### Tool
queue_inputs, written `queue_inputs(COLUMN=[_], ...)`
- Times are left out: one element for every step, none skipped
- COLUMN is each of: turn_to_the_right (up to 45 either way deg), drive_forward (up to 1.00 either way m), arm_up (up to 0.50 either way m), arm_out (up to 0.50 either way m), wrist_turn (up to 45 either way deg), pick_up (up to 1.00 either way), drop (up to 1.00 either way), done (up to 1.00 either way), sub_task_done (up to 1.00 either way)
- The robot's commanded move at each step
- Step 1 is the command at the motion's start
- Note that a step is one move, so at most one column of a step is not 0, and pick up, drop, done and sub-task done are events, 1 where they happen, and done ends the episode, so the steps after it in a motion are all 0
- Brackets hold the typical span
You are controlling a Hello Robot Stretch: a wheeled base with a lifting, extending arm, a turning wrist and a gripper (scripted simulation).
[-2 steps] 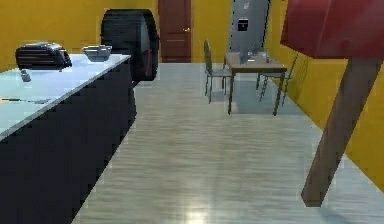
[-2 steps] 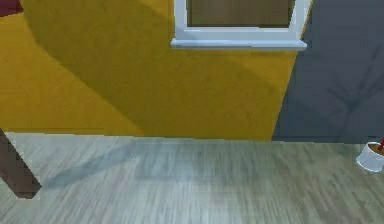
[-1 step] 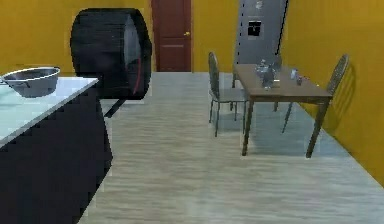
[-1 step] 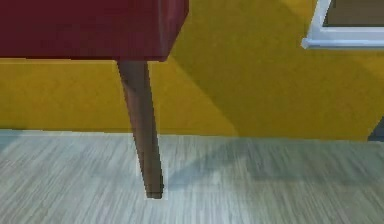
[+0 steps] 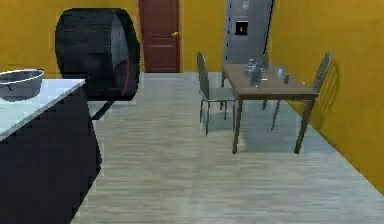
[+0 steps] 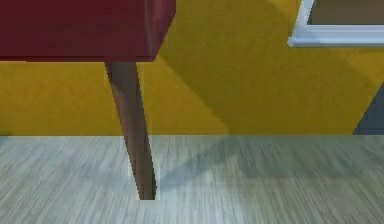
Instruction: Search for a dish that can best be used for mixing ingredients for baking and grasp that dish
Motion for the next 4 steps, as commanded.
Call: queue_inputs(turn_to_the_right=[0.0,0.0,-45.0,45.0], drive_forward=[1.00,0.45,0.00,0.00], arm_up=[0.00,0.00,0.00,0.00], arm_out=[0.00,0.00,0.00,0.00], wrist_turn=[0.0,0.0,0.0,0.0], pick_up=[0.00,0.00,0.00,0.00], drop=[0.00,0.00,0.00,0.00], done=[0.00,0.00,0.00,0.00], sub_task_done=[0.00,0.00,0.00,0.00])
